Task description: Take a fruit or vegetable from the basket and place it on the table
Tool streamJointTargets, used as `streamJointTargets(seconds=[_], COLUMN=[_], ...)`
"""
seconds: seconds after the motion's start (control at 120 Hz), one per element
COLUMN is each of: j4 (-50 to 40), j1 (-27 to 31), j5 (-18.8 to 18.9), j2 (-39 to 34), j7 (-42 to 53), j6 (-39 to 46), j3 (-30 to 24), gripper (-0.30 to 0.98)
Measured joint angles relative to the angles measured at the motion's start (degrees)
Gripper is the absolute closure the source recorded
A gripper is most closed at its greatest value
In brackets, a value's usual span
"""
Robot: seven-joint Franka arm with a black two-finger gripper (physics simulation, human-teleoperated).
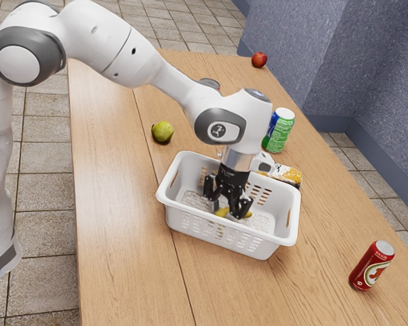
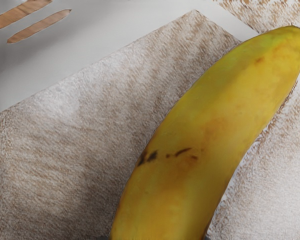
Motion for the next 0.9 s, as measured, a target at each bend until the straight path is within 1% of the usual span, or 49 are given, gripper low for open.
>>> streamJointTargets(seconds=[0.283, 0.442, 0.617, 0.783, 0.85, 0.9], j4=[0.30, 0.53, 0.68, 0.73, 0.82, 2.70], j1=[-0.21, -0.43, -0.85, -1.31, -1.54, -1.28], j5=[0.51, 2.03, 3.93, 6.98, 9.19, 11.32], j2=[-1.15, -2.97, -5.32, -10.79, -14.50, -17.11], j7=[-2.69, -3.79, -4.98, -6.02, -6.50, -6.84], j6=[-0.07, -0.09, -0.17, -0.38, -0.74, -1.40], j3=[0.11, 0.11, 0.00, 0.16, 0.09, 0.14], gripper=[0.53, 0.54, 0.58, 0.59, 0.59, 0.59])
